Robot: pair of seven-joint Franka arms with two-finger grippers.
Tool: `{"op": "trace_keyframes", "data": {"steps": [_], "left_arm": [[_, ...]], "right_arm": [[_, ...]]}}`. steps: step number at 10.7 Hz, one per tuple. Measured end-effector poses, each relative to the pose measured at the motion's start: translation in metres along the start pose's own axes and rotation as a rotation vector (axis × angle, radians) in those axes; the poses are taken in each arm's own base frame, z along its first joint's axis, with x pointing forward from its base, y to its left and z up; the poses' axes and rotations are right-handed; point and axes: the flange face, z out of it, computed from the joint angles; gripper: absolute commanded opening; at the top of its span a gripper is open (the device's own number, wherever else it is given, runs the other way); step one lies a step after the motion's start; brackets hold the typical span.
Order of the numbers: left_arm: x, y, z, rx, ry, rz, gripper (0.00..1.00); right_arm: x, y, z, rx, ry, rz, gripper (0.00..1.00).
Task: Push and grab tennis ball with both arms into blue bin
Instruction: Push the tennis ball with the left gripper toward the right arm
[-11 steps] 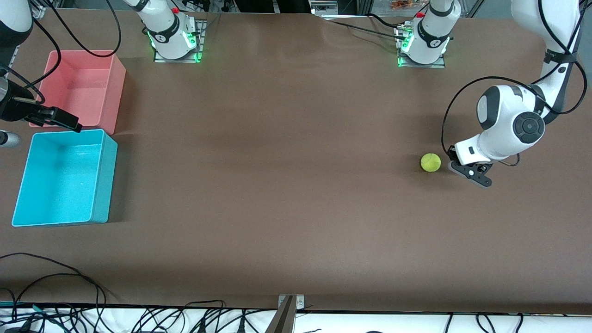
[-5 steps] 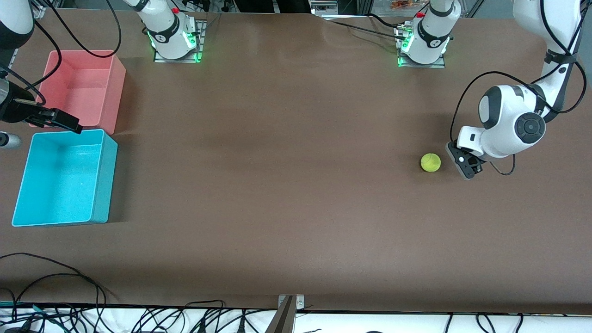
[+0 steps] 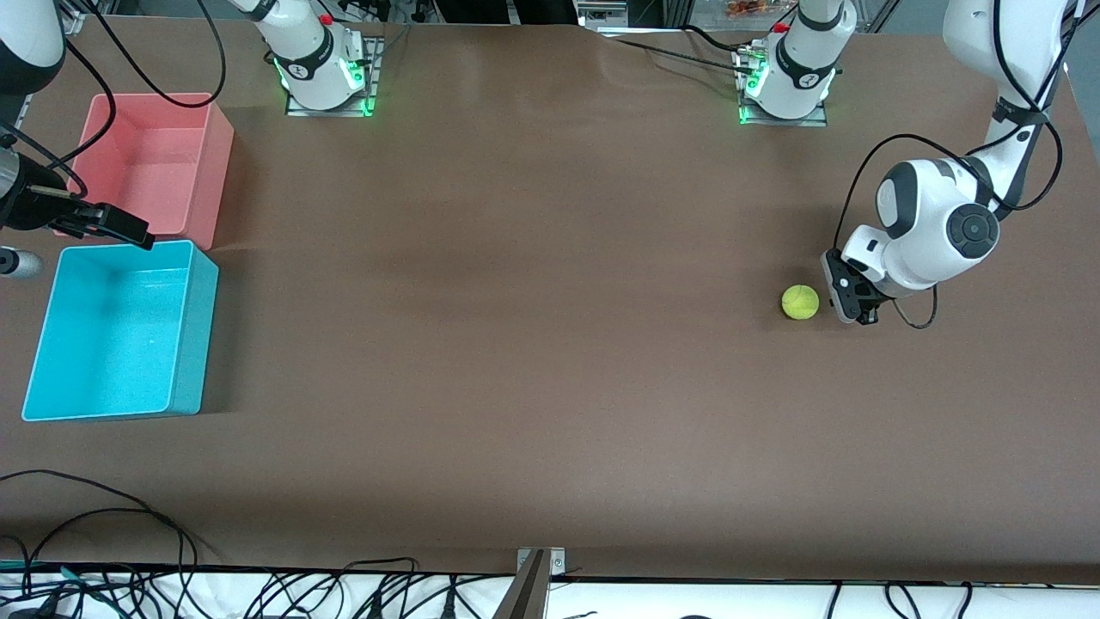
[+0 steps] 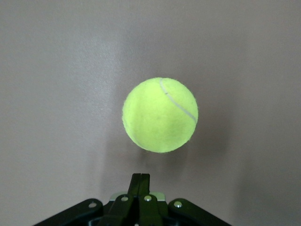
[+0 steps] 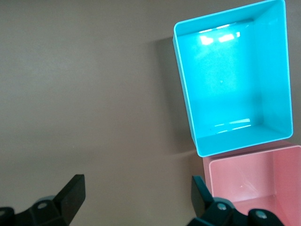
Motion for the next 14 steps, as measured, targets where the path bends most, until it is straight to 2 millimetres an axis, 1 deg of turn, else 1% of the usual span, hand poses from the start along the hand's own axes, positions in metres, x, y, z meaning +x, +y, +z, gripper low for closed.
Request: {"op": "trace_keyframes", "data": {"steps": [3, 7, 10, 13, 14], "left_arm": [[-0.001, 0.0, 0.001, 0.005, 0.002, 0.038, 0.0], [-0.002, 0.0, 0.017, 0.018, 0.001, 0.041, 0.0], [-0.002, 0.0, 0.024, 0.015, 0.0, 0.042, 0.0], [0.003, 0.001, 0.026, 0.012, 0.012, 0.034, 0.0], [0.008, 0.003, 0.028, 0.008, 0.025, 0.026, 0.0]], "right_arm": [[0.0, 0.0, 0.0, 0.0, 0.0, 0.0, 1.0], [0.0, 0.0, 0.0, 0.0, 0.001, 0.0, 1.0], [0.0, 0.0, 0.0, 0.0, 0.001, 0.0, 1.0], [0.0, 0.0, 0.0, 0.0, 0.001, 0.0, 1.0], [0.0, 0.0, 0.0, 0.0, 0.001, 0.0, 1.0]]}}
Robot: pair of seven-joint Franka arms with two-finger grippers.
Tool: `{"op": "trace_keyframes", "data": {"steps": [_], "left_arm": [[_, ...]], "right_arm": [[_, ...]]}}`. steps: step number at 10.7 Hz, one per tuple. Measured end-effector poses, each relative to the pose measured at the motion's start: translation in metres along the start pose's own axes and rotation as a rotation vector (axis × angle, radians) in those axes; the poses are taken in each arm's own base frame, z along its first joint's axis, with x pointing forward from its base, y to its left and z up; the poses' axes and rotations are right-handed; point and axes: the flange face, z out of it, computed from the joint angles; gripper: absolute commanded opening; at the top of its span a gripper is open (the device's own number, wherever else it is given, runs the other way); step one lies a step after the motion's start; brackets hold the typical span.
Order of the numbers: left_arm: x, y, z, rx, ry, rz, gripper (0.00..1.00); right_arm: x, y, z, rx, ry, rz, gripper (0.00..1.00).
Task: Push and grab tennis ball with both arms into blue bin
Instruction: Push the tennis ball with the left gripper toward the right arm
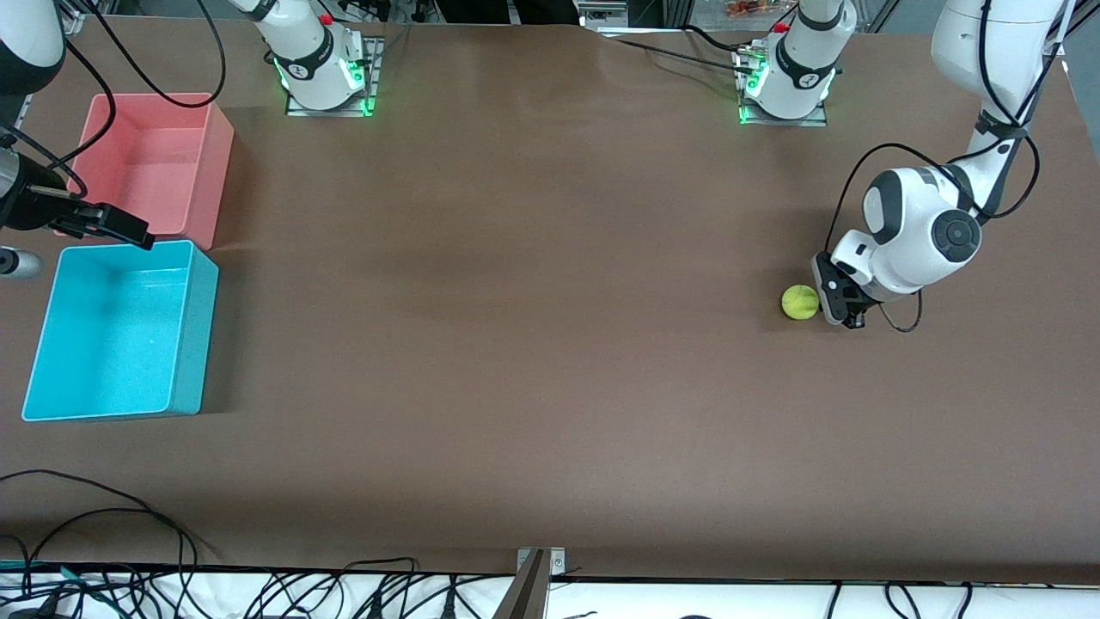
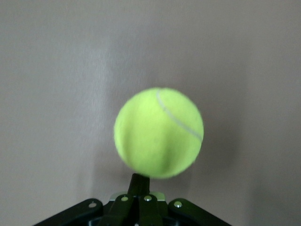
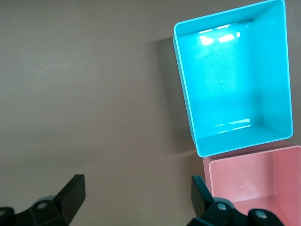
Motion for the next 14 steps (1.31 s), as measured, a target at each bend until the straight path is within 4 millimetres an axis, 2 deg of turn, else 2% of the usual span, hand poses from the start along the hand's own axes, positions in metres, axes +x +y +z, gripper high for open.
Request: {"op": "trace_keyframes", "data": {"steps": [2, 3, 6, 7, 8, 14], "left_arm": [[0.017, 0.002, 0.006, 0.0, 0.023, -0.003, 0.0], [0.032, 0.005, 0.01, 0.002, 0.033, -0.021, 0.0], [0.106, 0.023, 0.02, 0.0, 0.065, -0.128, 0.0], [0.124, 0.027, 0.02, -0.003, 0.071, -0.153, 0.0], [0.131, 0.029, 0.02, -0.002, 0.073, -0.171, 0.0], [0.126, 0.025, 0.019, 0.001, 0.074, -0.186, 0.0]], "right_arm": [[0.0, 0.0, 0.0, 0.0, 0.0, 0.0, 1.0], [0.0, 0.0, 0.0, 0.0, 0.0, 0.0, 1.0], [0.0, 0.0, 0.0, 0.0, 0.0, 0.0, 1.0], [0.0, 0.0, 0.0, 0.0, 0.0, 0.0, 1.0], [0.0, 0.0, 0.0, 0.0, 0.0, 0.0, 1.0], [0.0, 0.0, 0.0, 0.0, 0.0, 0.0, 1.0]]}}
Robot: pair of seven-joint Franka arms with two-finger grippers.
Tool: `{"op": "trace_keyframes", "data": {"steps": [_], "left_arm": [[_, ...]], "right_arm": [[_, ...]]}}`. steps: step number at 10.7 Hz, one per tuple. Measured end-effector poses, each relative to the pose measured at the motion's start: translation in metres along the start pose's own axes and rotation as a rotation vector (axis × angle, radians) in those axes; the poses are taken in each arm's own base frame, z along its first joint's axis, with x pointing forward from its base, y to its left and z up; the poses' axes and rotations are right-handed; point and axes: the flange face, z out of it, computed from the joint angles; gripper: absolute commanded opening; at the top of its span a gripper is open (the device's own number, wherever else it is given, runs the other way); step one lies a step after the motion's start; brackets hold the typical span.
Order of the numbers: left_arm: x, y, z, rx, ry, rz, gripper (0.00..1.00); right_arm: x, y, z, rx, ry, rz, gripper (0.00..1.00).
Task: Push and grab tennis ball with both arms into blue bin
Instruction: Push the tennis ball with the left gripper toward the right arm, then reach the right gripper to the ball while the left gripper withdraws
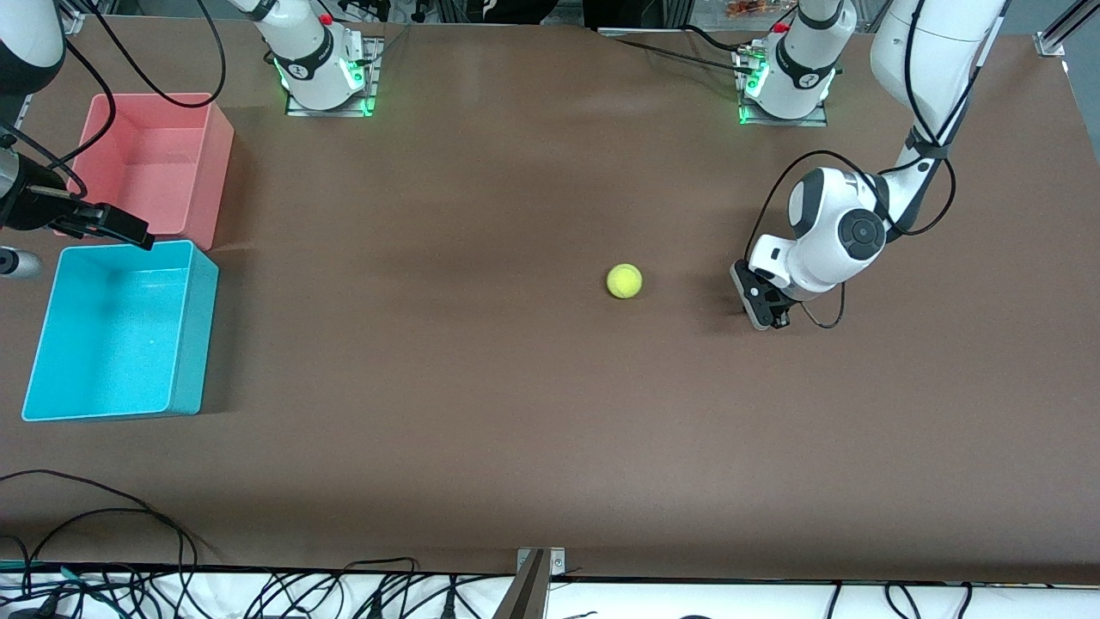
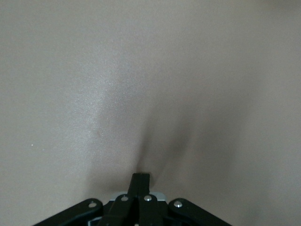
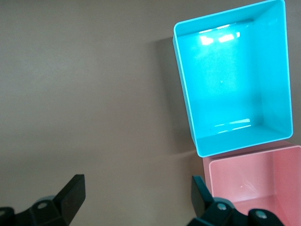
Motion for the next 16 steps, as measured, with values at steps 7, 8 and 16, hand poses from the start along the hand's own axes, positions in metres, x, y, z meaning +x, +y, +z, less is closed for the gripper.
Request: {"op": "trace_keyframes", "data": {"steps": [7, 8, 16], "left_arm": [[0.001, -0.001, -0.001, 0.002, 0.001, 0.0, 0.0], [0.001, -0.001, -0.001, 0.003, 0.002, 0.0, 0.0], [-0.001, -0.013, -0.015, 0.033, 0.013, -0.013, 0.5]], "right_arm": [[0.005, -0.003, 0.008, -0.003, -0.009, -0.01, 1.0], [0.005, -0.008, 0.011, -0.004, -0.014, -0.05, 1.0], [0.02, -0.024, 0.055, 0.028, -0.094, -0.563, 1.0]]}}
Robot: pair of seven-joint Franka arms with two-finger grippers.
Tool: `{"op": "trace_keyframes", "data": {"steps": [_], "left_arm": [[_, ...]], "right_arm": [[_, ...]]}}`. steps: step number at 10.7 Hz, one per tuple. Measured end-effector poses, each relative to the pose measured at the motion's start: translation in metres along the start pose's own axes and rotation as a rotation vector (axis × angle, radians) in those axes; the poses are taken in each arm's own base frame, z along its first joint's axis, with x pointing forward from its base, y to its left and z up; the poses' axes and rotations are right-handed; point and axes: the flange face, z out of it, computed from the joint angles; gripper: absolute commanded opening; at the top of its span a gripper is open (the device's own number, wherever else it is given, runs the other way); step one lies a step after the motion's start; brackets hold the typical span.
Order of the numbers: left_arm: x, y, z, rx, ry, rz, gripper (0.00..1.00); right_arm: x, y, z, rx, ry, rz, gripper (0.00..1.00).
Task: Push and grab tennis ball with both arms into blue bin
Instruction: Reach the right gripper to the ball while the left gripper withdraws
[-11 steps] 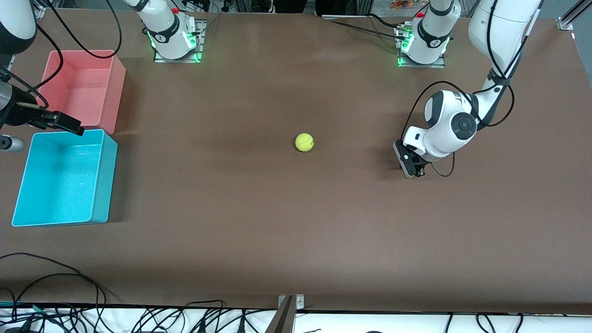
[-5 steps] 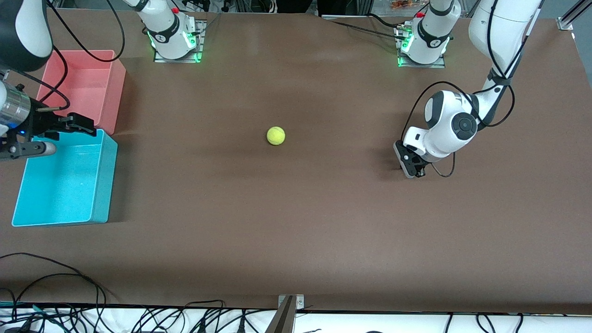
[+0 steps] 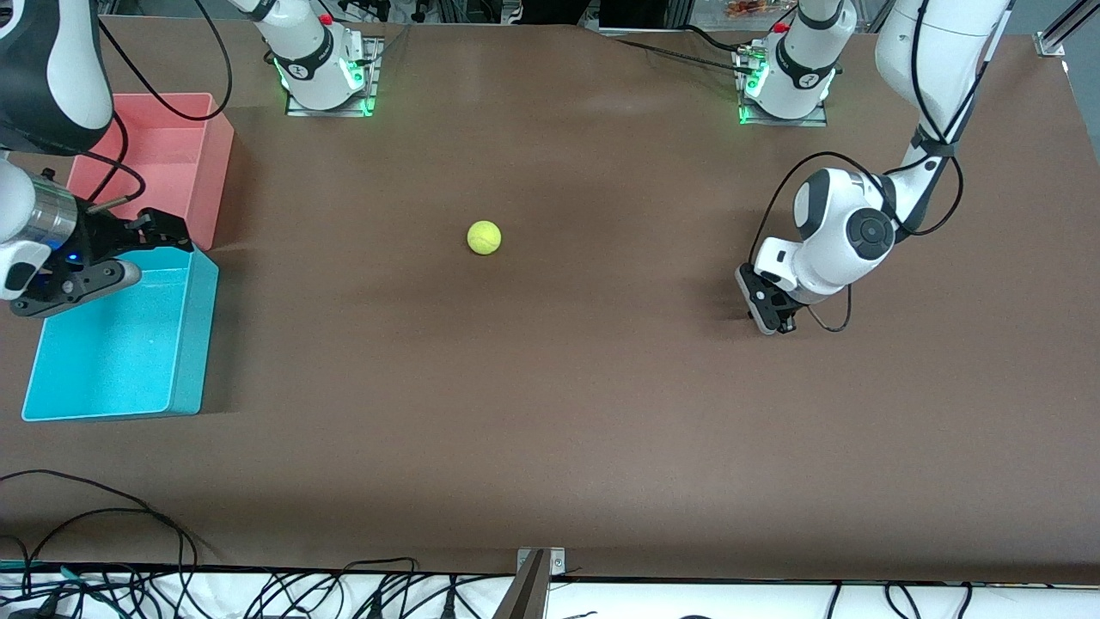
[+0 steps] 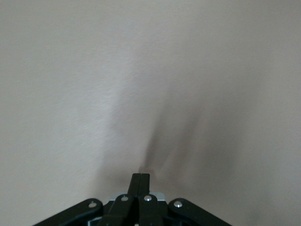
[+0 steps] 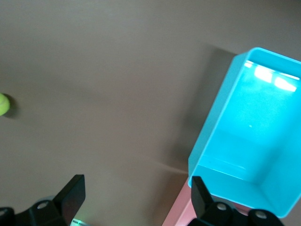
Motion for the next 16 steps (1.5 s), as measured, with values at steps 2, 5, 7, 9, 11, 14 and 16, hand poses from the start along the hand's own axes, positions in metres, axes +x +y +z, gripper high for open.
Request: {"op": "trace_keyframes", "data": {"steps": [2, 5, 7, 9, 11, 14, 16], "left_arm": [[-0.021, -0.016, -0.02, 0.019, -0.012, -0.043, 1.0], [-0.054, -0.036, -0.059, 0.042, -0.027, -0.101, 1.0], [-0.065, -0.042, -0.079, 0.07, -0.022, -0.124, 1.0], [-0.099, -0.054, -0.108, 0.111, -0.02, -0.192, 1.0], [-0.124, -0.062, -0.154, 0.17, 0.006, -0.241, 1.0], [-0.143, -0.063, -0.209, 0.255, 0.054, -0.278, 1.0], [-0.167, -0.063, -0.237, 0.275, 0.075, -0.345, 1.0]], "right_arm": [[0.015, -0.029, 0.007, 0.032, -0.002, -0.1, 1.0], [0.039, -0.082, 0.022, 0.062, -0.019, -0.269, 1.0], [0.05, -0.11, 0.038, 0.119, -0.031, -0.323, 1.0], [0.055, -0.127, 0.053, 0.184, -0.038, -0.31, 1.0], [0.054, -0.131, 0.068, 0.206, -0.057, -0.188, 1.0], [0.05, -0.179, 0.095, 0.178, -0.01, -0.022, 1.0], [0.033, -0.211, 0.111, 0.157, 0.002, 0.052, 1.0]]}}
